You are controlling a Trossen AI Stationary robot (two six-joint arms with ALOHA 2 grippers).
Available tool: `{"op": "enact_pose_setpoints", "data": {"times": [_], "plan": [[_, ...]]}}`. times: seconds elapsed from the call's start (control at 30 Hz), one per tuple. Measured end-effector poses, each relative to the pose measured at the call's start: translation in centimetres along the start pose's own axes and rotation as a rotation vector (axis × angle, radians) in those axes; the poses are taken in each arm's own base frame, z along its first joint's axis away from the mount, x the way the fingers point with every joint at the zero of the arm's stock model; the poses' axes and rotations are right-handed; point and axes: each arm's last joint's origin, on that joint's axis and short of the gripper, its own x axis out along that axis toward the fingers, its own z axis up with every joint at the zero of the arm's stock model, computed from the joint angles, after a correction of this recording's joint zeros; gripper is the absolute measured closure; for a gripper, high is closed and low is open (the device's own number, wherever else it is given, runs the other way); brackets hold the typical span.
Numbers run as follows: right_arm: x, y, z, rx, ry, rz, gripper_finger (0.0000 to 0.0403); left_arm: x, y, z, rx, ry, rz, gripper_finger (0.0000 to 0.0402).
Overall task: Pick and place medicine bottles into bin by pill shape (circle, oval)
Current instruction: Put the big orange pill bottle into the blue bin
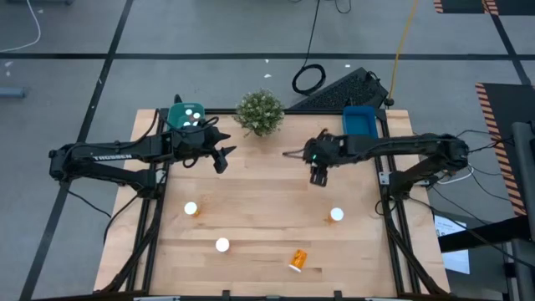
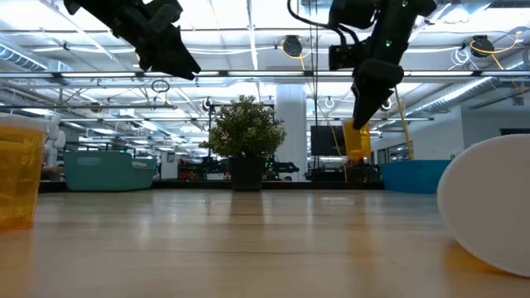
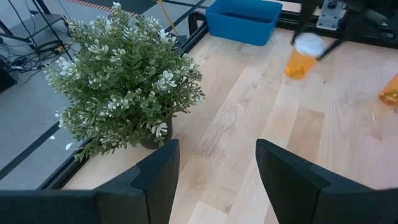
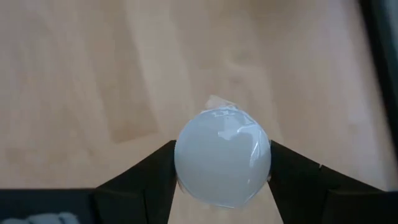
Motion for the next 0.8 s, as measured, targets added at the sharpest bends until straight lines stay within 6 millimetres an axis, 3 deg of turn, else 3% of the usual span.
{"op": "enact_pose_setpoints", "data": {"times": [0.37,0.6,0.8], "plan": [[-1.8,-9.6,-2.4,0.125,0.021,-0.152,0.0188,0.0,0.0,0.0,-0.002,-0.001,0.001,0.0186],[-1.9,-16.5,-5.6,0.288,0.077,-0.275,0.0188,0.0,0.0,0.0,-0.002,-0.002,0.000,0.0186],[-2.5,-20.4,-8.2,0.437,0.083,-0.370,0.0188,0.0,0.0,0.0,-0.003,-0.004,0.000,0.0186]]}}
